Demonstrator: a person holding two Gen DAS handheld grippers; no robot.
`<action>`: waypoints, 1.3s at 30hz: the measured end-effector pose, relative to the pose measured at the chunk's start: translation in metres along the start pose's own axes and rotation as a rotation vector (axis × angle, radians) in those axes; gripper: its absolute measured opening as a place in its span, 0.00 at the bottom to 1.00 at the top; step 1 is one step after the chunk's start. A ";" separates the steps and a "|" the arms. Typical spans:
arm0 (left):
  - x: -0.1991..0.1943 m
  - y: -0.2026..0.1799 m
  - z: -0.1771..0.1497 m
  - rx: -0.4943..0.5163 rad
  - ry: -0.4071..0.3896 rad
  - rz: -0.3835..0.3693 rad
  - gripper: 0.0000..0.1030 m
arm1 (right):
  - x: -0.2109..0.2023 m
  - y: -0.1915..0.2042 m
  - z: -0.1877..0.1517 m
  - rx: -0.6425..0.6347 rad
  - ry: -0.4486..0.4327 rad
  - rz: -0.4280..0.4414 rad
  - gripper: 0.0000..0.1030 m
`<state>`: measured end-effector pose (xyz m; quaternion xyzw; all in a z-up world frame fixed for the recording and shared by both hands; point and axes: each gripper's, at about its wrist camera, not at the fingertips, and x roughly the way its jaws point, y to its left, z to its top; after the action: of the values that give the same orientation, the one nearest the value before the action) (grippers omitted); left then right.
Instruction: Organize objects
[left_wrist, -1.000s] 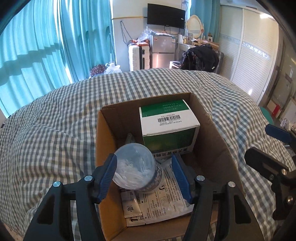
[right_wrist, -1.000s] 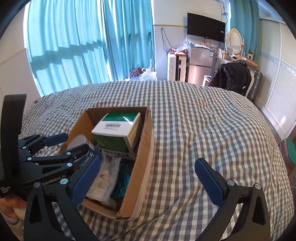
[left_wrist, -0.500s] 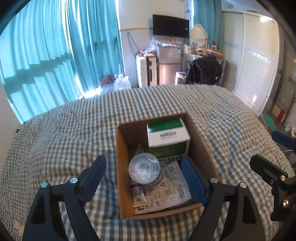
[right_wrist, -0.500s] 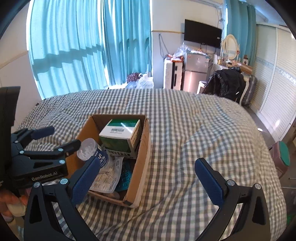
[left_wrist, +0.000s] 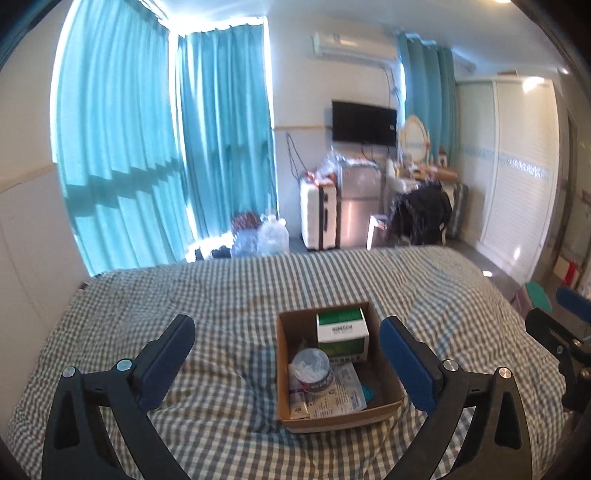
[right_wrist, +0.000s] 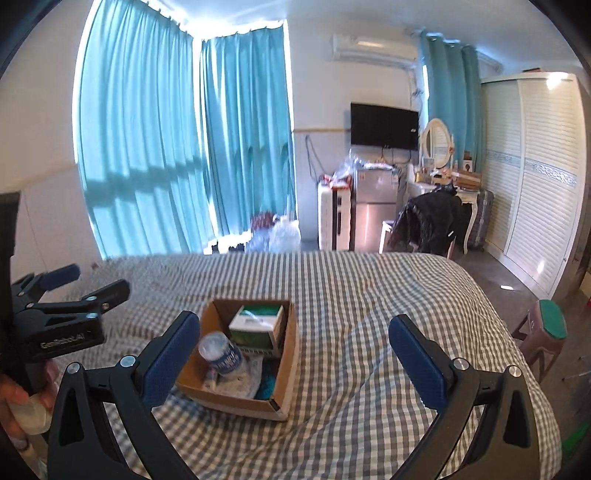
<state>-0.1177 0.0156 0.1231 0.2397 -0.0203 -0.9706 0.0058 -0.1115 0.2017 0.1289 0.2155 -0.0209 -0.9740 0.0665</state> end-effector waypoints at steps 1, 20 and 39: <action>-0.006 0.002 -0.001 -0.007 -0.017 0.000 1.00 | -0.005 0.000 -0.001 0.005 -0.015 -0.004 1.00; 0.000 0.023 -0.112 -0.131 -0.022 0.033 1.00 | 0.026 0.004 -0.096 -0.026 -0.005 -0.011 1.00; 0.000 0.005 -0.117 -0.063 -0.023 0.028 1.00 | 0.030 0.013 -0.100 -0.039 0.020 -0.008 1.00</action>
<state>-0.0636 0.0059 0.0198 0.2277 0.0069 -0.9733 0.0267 -0.0945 0.1832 0.0265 0.2238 -0.0004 -0.9723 0.0669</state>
